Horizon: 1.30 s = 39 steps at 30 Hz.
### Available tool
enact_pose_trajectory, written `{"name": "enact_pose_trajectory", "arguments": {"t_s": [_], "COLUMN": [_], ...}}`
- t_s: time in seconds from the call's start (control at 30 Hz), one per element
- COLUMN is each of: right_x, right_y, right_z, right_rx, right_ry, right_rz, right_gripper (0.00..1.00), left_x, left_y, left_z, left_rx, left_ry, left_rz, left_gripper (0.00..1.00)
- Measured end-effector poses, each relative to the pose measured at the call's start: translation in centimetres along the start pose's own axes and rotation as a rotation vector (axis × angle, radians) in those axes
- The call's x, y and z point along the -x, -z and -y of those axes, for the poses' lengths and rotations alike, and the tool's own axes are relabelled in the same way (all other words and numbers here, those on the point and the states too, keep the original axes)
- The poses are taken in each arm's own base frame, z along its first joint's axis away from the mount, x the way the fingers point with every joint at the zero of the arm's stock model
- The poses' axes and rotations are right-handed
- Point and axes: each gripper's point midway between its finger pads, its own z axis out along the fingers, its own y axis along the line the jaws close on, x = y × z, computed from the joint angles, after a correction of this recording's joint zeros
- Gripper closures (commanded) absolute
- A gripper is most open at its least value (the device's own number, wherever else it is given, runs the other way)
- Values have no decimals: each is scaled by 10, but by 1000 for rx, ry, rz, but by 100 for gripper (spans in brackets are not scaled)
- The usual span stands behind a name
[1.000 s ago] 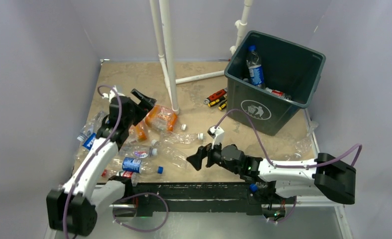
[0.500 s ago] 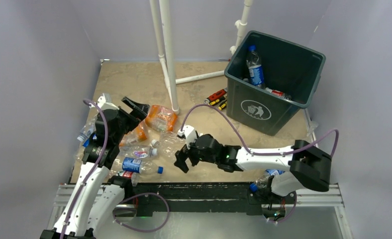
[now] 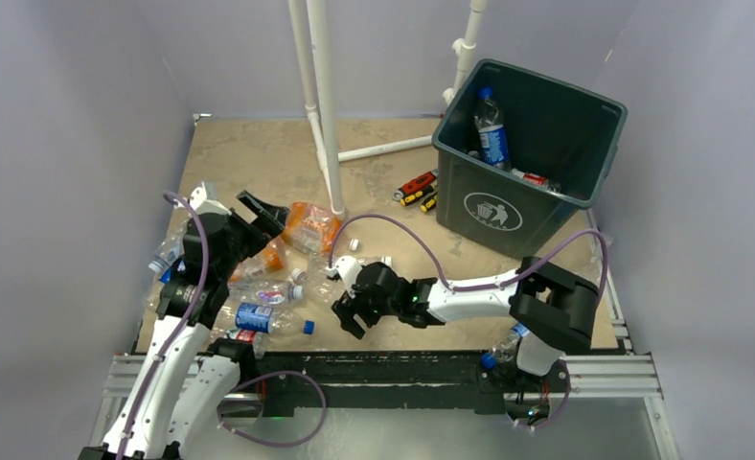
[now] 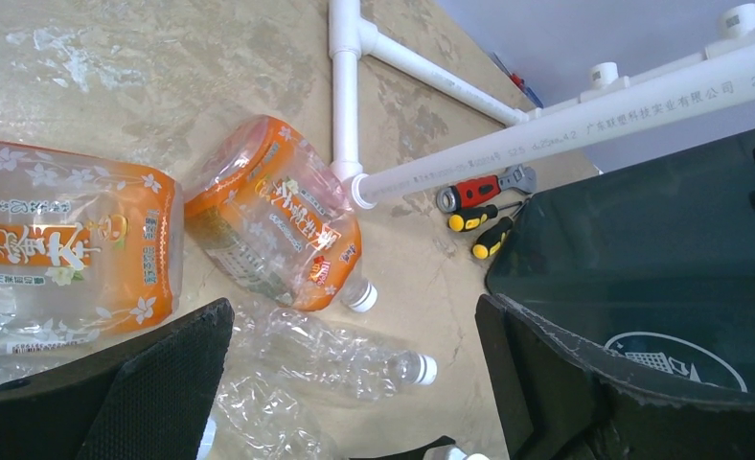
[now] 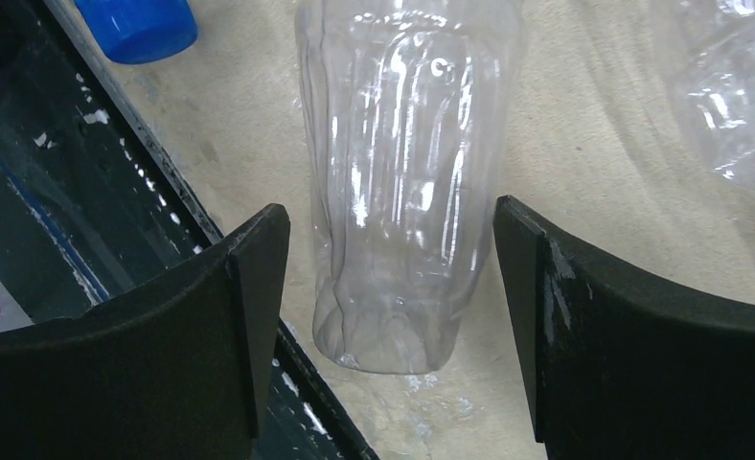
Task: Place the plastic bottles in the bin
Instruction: Pick up the plastic bottle at the center of the board.
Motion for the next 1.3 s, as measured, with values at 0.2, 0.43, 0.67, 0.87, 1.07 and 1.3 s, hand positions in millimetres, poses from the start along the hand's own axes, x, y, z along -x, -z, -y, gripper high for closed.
{"name": "enact_pose_trajectory", "arguments": {"t_s": [0.2, 0.43, 0.67, 0.87, 1.07, 1.3], "right_x": [-3, 7, 29, 69, 77, 100], "right_y": [-9, -15, 15, 69, 125, 176], "right_z": [-8, -16, -17, -26, -28, -26], "right_rx": [31, 41, 33, 66, 116, 181], "right_ry": [10, 27, 26, -3, -65, -152], "right_rz": [-18, -6, 61, 229, 423, 733], "right_gripper": [30, 50, 54, 55, 56, 57], "left_x": [-1, -2, 0, 20, 52, 58], "left_y": [7, 16, 23, 33, 52, 54], "left_z": [0, -2, 0, 20, 53, 116], "left_rx": [-16, -18, -31, -67, -180, -514], "left_ry": [0, -1, 0, 0, 32, 118], "left_rz": [5, 5, 18, 54, 161, 158], "left_gripper": [2, 2, 2, 2, 1, 1]}}
